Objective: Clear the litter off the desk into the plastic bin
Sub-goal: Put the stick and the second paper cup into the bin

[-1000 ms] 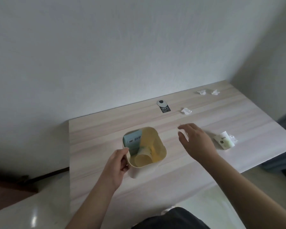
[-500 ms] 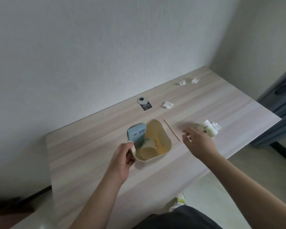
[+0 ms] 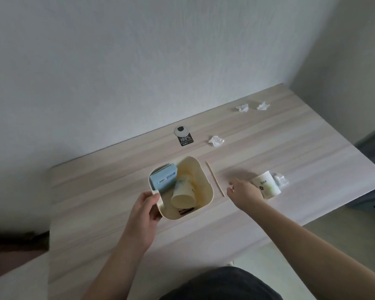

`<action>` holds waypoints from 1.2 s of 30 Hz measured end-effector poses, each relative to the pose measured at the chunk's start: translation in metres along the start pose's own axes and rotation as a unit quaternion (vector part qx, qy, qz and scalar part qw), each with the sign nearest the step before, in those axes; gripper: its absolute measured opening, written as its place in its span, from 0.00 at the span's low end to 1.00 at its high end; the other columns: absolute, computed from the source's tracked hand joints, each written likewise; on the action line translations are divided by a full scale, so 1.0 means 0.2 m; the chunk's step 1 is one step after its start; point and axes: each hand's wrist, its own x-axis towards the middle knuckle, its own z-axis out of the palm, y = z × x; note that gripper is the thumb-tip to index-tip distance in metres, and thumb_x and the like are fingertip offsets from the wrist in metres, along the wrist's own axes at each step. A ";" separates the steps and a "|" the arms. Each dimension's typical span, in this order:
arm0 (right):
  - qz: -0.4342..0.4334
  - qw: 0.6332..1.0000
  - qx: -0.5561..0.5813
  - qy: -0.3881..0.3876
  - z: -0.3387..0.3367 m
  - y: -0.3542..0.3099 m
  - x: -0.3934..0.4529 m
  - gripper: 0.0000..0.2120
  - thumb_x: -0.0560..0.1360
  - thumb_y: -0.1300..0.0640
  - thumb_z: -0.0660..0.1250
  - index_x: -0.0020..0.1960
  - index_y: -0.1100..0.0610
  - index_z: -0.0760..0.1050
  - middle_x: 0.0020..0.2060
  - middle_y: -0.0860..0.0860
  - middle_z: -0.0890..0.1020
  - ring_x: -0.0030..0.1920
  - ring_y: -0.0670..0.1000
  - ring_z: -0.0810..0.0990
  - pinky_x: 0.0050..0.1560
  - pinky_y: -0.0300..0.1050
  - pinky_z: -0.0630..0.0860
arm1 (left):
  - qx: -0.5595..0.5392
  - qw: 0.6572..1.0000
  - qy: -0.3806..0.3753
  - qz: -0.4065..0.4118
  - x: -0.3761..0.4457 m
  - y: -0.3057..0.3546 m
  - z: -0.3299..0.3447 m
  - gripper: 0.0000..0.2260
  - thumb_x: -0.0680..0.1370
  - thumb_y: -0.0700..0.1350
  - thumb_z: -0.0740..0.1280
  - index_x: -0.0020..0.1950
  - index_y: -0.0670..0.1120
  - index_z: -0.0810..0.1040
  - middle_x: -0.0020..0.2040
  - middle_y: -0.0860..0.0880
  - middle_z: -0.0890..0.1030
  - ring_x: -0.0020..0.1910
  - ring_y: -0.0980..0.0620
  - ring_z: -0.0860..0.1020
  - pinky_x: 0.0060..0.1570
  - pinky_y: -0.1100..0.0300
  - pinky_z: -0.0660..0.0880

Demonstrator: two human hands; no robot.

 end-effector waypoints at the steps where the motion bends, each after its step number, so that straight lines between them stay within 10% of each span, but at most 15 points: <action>1: -0.008 1.000 -0.004 -0.012 0.02 -0.01 0.03 0.18 0.77 0.50 0.57 0.65 0.53 0.72 0.57 0.53 0.80 0.57 0.56 0.78 0.48 0.46 0.72 | 0.000 1.000 0.007 0.002 0.00 0.00 0.01 0.03 0.74 0.43 0.66 0.46 0.44 0.75 0.38 0.46 0.83 0.37 0.52 0.81 0.38 0.59 0.77; 21: -0.052 0.985 -0.133 -0.097 0.19 0.05 0.17 0.14 0.78 0.66 0.55 0.63 0.62 0.70 0.60 0.58 0.78 0.60 0.56 0.78 0.55 0.46 0.74 | 0.026 0.993 0.116 0.006 0.04 -0.07 0.26 0.02 0.78 0.39 0.63 0.46 0.44 0.72 0.40 0.42 0.68 0.39 0.47 0.67 0.41 0.53 0.67; 28: -0.033 0.985 0.141 -0.091 -0.10 0.05 0.08 0.06 0.75 0.61 0.62 0.41 0.58 0.76 0.35 0.53 0.85 0.34 0.49 0.83 0.31 0.39 0.73 | 0.019 0.992 0.127 0.008 0.04 -0.09 0.20 0.06 0.73 0.43 0.68 0.45 0.45 0.72 0.36 0.44 0.67 0.36 0.50 0.66 0.38 0.54 0.64; 31: -0.053 0.946 0.311 -0.079 -0.29 0.03 0.01 0.03 0.75 0.63 0.66 0.42 0.59 0.76 0.34 0.53 0.86 0.30 0.46 0.84 0.31 0.35 0.79 | 0.031 0.991 0.132 0.010 0.05 -0.10 0.15 0.04 0.78 0.39 0.64 0.44 0.45 0.72 0.33 0.47 0.69 0.32 0.52 0.66 0.37 0.56 0.64; 36: -0.136 0.946 0.293 -0.024 -0.56 -0.03 -0.18 0.05 0.74 0.61 0.69 0.43 0.52 0.79 0.32 0.45 0.85 0.32 0.44 0.84 0.36 0.32 0.78 | 0.037 0.994 0.098 0.014 0.06 -0.08 0.08 0.07 0.72 0.45 0.68 0.45 0.45 0.73 0.33 0.48 0.70 0.32 0.53 0.66 0.38 0.56 0.65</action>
